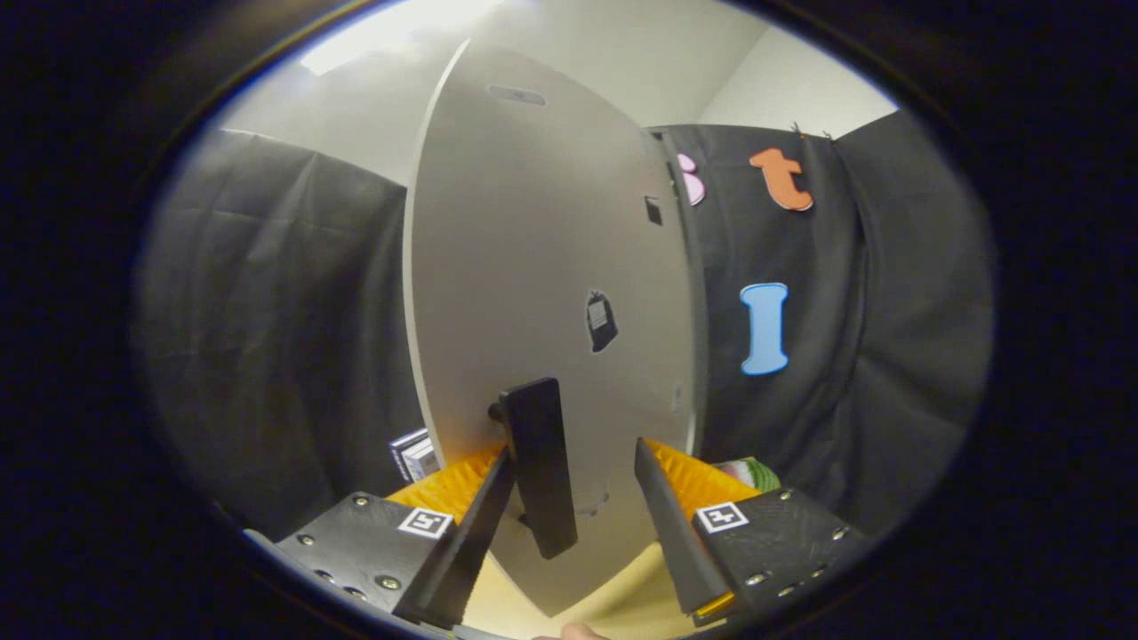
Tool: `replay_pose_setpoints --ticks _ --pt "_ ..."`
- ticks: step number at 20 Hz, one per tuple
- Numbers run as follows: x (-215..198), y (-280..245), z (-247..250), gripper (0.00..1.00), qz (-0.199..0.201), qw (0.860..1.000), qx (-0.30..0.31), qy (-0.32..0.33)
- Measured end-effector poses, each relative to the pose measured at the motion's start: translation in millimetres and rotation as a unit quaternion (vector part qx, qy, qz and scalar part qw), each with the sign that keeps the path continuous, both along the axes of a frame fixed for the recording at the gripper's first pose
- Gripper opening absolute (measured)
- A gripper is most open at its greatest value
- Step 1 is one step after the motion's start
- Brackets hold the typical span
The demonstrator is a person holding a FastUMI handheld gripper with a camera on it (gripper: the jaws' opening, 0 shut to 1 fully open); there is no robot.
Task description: Open the shoe cabinet door, grab the shoes and put them into the shoe cabinet, then close the shoe cabinet door.
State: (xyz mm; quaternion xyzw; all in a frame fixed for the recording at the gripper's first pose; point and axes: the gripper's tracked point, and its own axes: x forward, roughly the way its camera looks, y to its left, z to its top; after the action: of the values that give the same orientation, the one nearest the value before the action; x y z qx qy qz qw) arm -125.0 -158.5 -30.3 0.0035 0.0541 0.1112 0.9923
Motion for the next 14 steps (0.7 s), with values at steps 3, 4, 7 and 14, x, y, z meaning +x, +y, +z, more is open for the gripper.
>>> replay_pose_setpoints --ticks 3,4,7,14 --pt "24 41 -13 0.84 0.023 1.000 -0.004 0.015" --pt "33 52 -17 0.84 0.026 0.999 -0.005 0.018" --pt "64 85 -26 0.89 0.034 0.999 0.000 0.025" --pt "124 120 -32 0.96 0.017 0.999 0.018 0.025"
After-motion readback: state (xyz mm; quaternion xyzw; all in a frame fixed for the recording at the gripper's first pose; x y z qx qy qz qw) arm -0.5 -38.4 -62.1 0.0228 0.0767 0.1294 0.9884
